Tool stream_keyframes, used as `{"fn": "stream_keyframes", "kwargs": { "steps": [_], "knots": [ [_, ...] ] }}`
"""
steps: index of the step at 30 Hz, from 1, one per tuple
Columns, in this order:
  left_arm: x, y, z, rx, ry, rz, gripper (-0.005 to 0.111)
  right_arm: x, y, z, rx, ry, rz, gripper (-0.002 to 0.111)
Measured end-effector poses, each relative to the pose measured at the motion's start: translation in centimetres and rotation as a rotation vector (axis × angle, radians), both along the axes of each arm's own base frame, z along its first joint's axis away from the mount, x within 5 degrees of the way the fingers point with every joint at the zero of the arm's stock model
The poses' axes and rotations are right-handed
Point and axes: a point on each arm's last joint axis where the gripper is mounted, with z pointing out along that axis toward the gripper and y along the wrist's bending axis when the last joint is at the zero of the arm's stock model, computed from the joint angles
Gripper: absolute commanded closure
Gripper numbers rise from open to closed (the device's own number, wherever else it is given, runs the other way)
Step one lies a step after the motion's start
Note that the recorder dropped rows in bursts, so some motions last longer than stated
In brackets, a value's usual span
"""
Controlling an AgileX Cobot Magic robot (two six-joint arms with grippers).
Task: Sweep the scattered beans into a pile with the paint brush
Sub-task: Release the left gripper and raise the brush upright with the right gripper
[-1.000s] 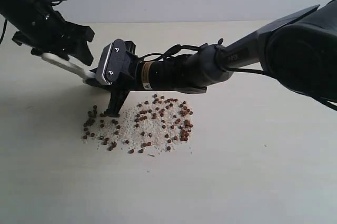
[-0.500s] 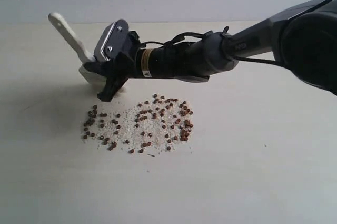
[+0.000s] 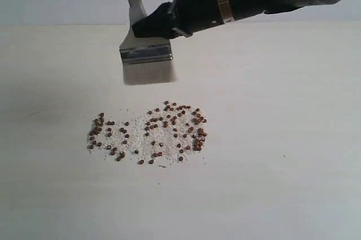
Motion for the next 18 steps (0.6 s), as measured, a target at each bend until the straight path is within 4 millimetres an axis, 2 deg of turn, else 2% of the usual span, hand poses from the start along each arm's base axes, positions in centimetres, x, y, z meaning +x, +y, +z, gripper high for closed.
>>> {"fn": "stream_keyframes", "kwargs": {
  "steps": [6, 12, 18],
  "knots": [
    [-1.8, -1.0, -1.7, -0.128, -0.134, -0.242, 0.021, -1.0, -0.9, 0.3, 0.025, 0.106, 0.127, 0.108],
    [-1.7, -1.1, -3.9, -0.214, -0.149, -0.217, 0.021, -1.1, -0.9, 0.3, 0.025, 0.111, 0.140, 0.108],
    [-2.1, -2.4, -3.7, -0.262, -0.153, -0.221, 0.021, -1.1, -0.9, 0.4, 0.027, 0.114, 0.139, 0.108]
  ]
}}
